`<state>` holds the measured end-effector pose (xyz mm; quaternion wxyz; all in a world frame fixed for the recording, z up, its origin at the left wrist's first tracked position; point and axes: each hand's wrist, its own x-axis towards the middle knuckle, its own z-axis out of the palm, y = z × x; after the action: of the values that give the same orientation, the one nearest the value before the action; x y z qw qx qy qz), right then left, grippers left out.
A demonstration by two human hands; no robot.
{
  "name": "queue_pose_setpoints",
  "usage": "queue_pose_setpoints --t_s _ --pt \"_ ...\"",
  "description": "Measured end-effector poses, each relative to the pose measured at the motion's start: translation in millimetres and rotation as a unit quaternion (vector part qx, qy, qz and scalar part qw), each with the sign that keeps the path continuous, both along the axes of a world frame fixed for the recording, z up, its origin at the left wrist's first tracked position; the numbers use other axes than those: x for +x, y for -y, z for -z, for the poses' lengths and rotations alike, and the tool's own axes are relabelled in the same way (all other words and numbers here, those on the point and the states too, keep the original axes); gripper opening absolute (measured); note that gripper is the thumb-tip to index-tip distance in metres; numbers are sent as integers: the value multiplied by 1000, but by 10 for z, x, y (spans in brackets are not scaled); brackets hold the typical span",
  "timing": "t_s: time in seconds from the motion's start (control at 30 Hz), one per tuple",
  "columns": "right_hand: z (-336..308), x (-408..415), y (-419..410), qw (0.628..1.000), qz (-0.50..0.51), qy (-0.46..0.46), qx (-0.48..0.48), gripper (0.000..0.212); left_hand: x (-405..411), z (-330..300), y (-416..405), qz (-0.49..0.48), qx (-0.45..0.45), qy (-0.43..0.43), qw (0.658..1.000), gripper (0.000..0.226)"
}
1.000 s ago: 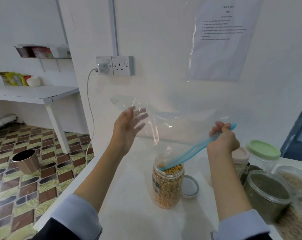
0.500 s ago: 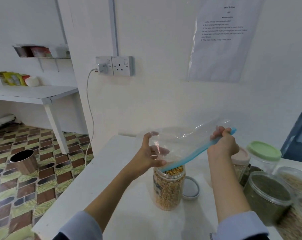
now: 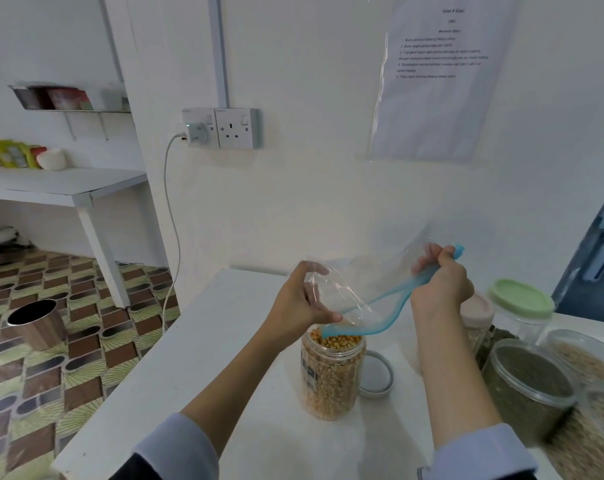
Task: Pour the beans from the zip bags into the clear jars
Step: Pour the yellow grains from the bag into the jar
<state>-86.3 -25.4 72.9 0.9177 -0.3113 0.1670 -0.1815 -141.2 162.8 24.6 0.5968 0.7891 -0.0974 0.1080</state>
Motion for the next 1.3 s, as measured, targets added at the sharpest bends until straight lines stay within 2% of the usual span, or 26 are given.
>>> queue_pose_setpoints --t_s 0.1,0.4,0.57,0.77,0.93,1.07,1.13,1.23,1.3 --pt "-2 -19 13 1000 -4 0 5 22 2 -25 -23 3 -4 -4 1000 60" --pt "-85 -59 32 999 -2 22 23 24 -76 -19 -112 44 -106 -51 992 64" --pt "-88 -65 48 1000 -3 16 19 25 -66 -22 -92 21 -110 -37 993 60" --pt "-66 -93 -2 1000 -4 9 16 24 -36 -47 -35 -16 -70 -29 997 54" --pt "-104 -122 42 1000 -1 6 12 22 -37 -70 -78 -22 -82 -45 995 62" --pt "-131 -159 114 1000 -12 14 -3 15 -60 -156 -140 -37 -187 -32 981 78" --pt "-139 -158 125 999 -35 25 -23 13 -63 -243 -148 -45 -210 -2 977 85" --pt "-164 -138 146 994 -84 49 -58 9 -76 -365 -162 -46 -209 48 976 73" --pt "-153 -153 164 983 -123 91 -105 25 -102 -421 -183 -49 -207 77 974 55"
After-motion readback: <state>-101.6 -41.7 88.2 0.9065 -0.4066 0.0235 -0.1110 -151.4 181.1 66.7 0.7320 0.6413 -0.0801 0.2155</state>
